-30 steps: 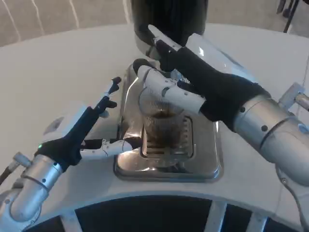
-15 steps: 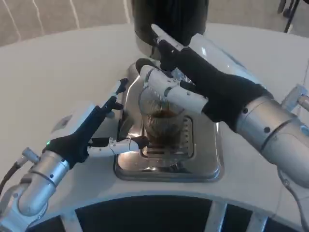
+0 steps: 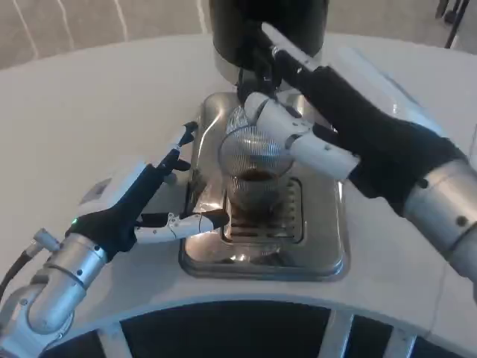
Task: Grasp the cup under the faucet to collect the drink, then remove the cup.
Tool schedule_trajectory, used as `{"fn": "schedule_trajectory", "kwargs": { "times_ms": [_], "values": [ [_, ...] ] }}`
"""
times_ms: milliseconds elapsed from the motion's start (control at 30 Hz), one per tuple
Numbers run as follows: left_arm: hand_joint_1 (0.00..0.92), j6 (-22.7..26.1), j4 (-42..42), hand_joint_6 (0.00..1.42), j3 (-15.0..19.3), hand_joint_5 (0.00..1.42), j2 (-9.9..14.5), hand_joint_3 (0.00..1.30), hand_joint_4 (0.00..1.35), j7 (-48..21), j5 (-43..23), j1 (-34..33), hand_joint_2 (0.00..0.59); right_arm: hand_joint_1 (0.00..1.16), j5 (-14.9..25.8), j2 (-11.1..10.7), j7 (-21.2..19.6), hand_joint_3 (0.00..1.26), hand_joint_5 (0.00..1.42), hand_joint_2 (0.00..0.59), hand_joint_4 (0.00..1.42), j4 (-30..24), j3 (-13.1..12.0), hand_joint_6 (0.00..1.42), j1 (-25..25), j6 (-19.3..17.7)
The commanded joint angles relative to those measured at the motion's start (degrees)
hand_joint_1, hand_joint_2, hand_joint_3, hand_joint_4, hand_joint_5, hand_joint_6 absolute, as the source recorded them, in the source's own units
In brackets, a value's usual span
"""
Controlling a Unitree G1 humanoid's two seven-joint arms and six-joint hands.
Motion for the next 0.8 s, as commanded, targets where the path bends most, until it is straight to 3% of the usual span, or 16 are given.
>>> {"fn": "schedule_trajectory", "kwargs": {
  "times_ms": [33, 167, 267, 467, 533, 633, 700, 800],
  "values": [
    [0.327, -0.6, -0.4, 0.32, -0.6, 0.24, 0.0, 0.00, 0.00, -0.3, 0.2, 0.6, 0.070, 0.00, -1.9, 0.1, -1.0, 0.03, 0.00, 0.496, 0.00, -4.3, -2.2, 0.00, 2.5, -0.2],
    [0.327, -0.5, -0.9, 0.33, -0.7, 0.25, 0.1, 0.00, 0.00, -0.6, 0.2, 1.0, 0.070, 0.00, -3.1, 0.9, -1.8, 0.04, 0.00, 0.495, 0.02, -7.6, -4.1, 0.01, 5.5, -1.4],
    [0.327, -0.2, -1.0, 0.33, -0.6, 0.25, 0.1, 0.00, 0.00, -0.8, 0.0, 1.2, 0.071, 0.00, -5.1, 2.6, -1.2, 0.04, 0.00, 0.493, 0.02, -8.1, -5.1, 0.02, 7.3, -4.1],
    [0.327, 0.0, -1.7, 0.33, -0.5, 0.25, 0.2, 0.00, 0.00, -1.0, 0.0, 1.6, 0.071, 0.00, -16.7, 9.4, 8.2, 0.05, 0.00, 0.500, 0.02, -8.1, -7.6, 0.02, 8.9, -10.6],
    [0.327, 0.0, -2.2, 0.34, -0.6, 0.25, 0.3, 0.00, 0.00, -1.1, 0.1, 1.6, 0.071, 0.00, -20.8, 12.0, 13.9, 0.05, 0.00, 0.501, 0.02, -8.1, -12.7, 0.02, 11.0, -14.9],
    [0.331, 0.2, -2.8, 0.34, -0.3, 0.26, 0.4, 0.00, 0.00, -1.2, -0.2, 1.8, 0.080, 0.00, -23.8, 16.3, 21.5, 0.05, 0.00, 0.502, 0.03, -8.1, -21.8, 0.02, 13.7, -22.1],
    [0.332, 0.4, -3.0, 0.34, -0.2, 0.27, 0.4, 0.00, 0.00, -1.3, -0.4, 1.9, 0.081, 0.00, -24.1, 19.5, 25.9, 0.05, 0.00, 0.502, 0.03, -8.1, -28.0, 0.02, 15.2, -27.4],
    [0.333, 0.5, -3.2, 0.34, 0.3, 0.27, 0.2, 0.00, 0.00, -1.0, -0.8, 1.9, 0.081, 0.00, -21.6, 23.4, 29.2, 0.06, 0.00, 0.503, 0.03, -8.1, -36.6, 0.02, 19.7, -36.0]
  ]
}}
